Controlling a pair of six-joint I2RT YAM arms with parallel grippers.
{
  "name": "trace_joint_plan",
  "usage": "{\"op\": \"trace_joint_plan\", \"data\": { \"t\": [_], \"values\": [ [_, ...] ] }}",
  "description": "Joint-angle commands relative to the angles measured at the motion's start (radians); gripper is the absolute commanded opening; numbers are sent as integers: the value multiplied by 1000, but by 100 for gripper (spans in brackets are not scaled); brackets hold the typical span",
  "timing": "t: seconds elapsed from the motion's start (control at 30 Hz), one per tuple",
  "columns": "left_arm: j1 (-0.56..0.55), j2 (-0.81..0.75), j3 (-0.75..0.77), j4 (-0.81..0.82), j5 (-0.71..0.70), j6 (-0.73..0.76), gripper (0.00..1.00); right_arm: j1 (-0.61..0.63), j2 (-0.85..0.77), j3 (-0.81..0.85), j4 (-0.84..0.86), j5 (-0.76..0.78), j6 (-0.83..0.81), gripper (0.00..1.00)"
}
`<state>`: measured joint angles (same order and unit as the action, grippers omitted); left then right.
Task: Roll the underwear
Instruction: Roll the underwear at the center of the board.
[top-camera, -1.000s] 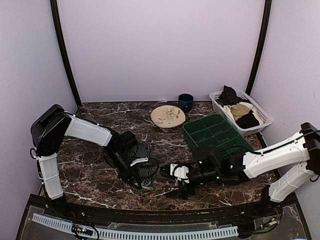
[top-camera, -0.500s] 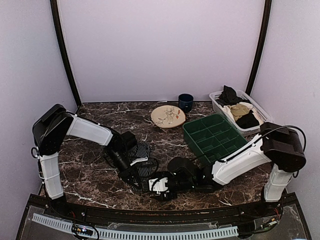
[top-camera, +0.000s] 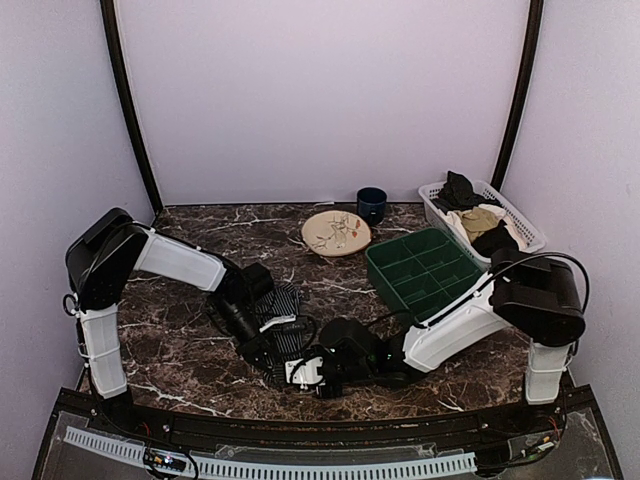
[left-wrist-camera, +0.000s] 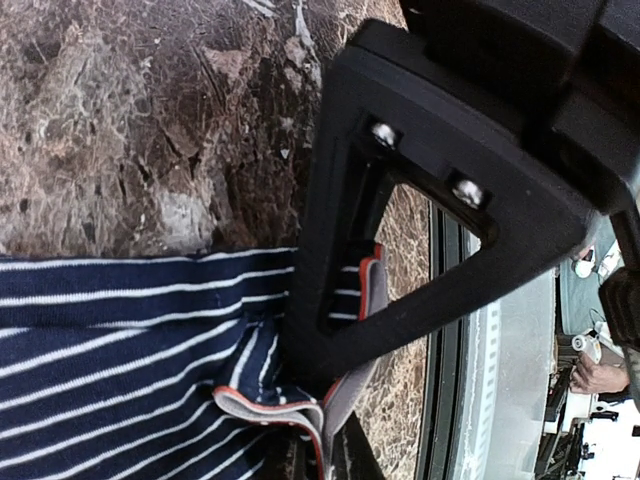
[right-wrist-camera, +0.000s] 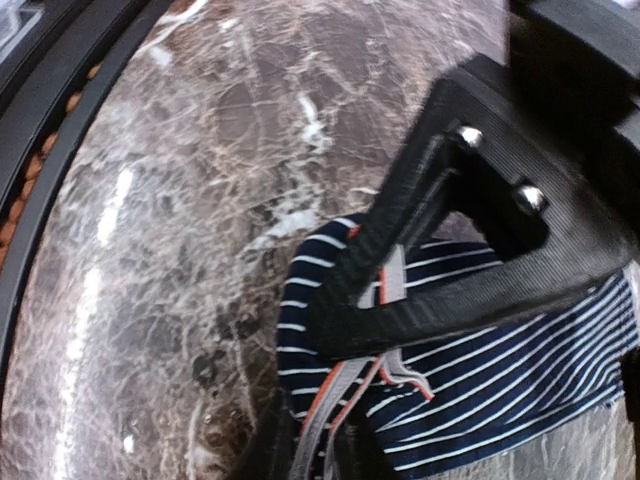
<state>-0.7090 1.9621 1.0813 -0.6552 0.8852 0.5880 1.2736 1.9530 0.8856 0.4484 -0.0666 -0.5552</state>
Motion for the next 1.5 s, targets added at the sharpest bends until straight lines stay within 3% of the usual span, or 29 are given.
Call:
{"op": "trace_joint_plan", "data": {
  "t": [0.0, 0.13, 0.3, 0.4, 0.57, 0.67, 0.7, 0.83, 0.93, 1.03, 1.17, 1.37, 1.47],
  "values": [
    [20, 2, -6, 23, -136, -15, 8, -5, -17, 10, -102, -47, 66, 0],
    [78, -74, 17, 24, -137, -44, 39, -10, -46, 32, -238, -72, 152, 0],
    [171, -285, 20, 122, -269, -108, 69, -19, -77, 82, -408, -153, 285, 0],
    [192, -425, -3, 243, -419, -196, 97, -42, -95, 106, -478, -232, 378, 0],
    [194, -692, -149, 522, -662, -330, 99, -102, -94, 157, -542, -386, 504, 0],
    [194, -793, -214, 618, -843, -556, 99, -138, -73, 189, -555, -472, 555, 0],
    [196, -813, -221, 599, -833, -583, 99, -145, -67, 196, -559, -476, 558, 0],
    [153, -850, -282, 615, -567, -674, 96, -150, -77, 175, -524, -437, 518, 0],
    [-41, -903, -417, 742, -637, -733, 94, -148, -96, 143, -466, -396, 489, 0],
    [-127, -938, -585, 885, -630, -835, 94, -149, -86, 142, -460, -386, 475, 0],
    [-280, -947, -696, 949, -734, -805, 91, -149, -58, 176, -485, -440, 495, 0],
    [-373, -823, -735, 1076, -751, -706, 87, -159, -44, 169, -451, -520, 564, 0],
    [-378, -749, -766, 1218, -716, -693, 85, -164, -50, 151, -422, -521, 577, 0]
  ]
}}
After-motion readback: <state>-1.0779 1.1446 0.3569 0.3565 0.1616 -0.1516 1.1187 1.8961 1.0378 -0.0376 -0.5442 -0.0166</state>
